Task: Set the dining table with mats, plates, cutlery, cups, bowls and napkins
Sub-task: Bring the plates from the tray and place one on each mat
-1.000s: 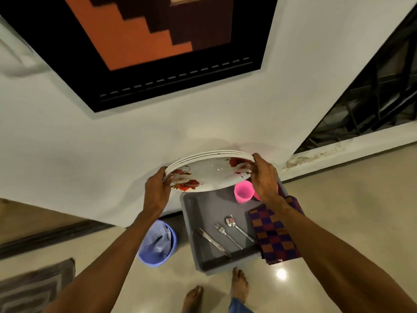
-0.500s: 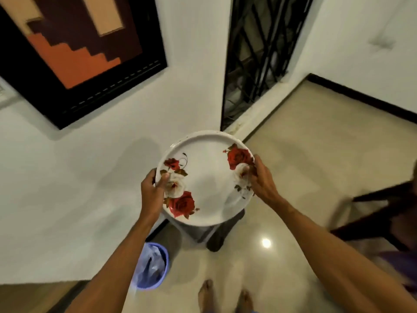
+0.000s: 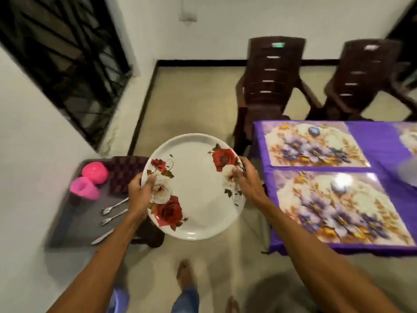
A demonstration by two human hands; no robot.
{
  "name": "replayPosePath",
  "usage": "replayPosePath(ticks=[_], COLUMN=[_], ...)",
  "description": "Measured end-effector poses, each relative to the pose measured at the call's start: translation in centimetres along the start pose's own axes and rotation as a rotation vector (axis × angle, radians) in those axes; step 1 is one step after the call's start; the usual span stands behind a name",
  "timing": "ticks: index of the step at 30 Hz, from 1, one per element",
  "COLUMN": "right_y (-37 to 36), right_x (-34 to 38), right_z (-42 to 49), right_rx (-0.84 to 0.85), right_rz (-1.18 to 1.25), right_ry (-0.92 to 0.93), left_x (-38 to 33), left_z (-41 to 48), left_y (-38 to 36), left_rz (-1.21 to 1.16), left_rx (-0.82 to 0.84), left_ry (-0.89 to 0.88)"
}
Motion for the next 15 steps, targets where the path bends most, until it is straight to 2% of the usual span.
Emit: replayPosePath(ticks=[7,15], right_y=[15.6,26.3], right_x=[-4.6,-9.7], right_z=[-3.9,-4.5], right_rx=[-0.228,-0.423], right_rz=[0.051,-0.013], right_ry=[-0.068,-0.217], left_x=[-3.1,-2.7], left_z=[-2.9,-2.3], left_y=[-15.8,-30.0], left_rz=[-0.029,-0.05], left_rx=[0.252,0.42], left_ry=[0.048,0.076])
Point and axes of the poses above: each hand's wrist, its own z-axis towards the middle knuckle, its own y-axis out of the back of the hand, x = y × z, the point moved 5 cm from there along z, towards the middle knuckle, and after that the axes turned 11 degrees about -y, right-handed, at the moved point
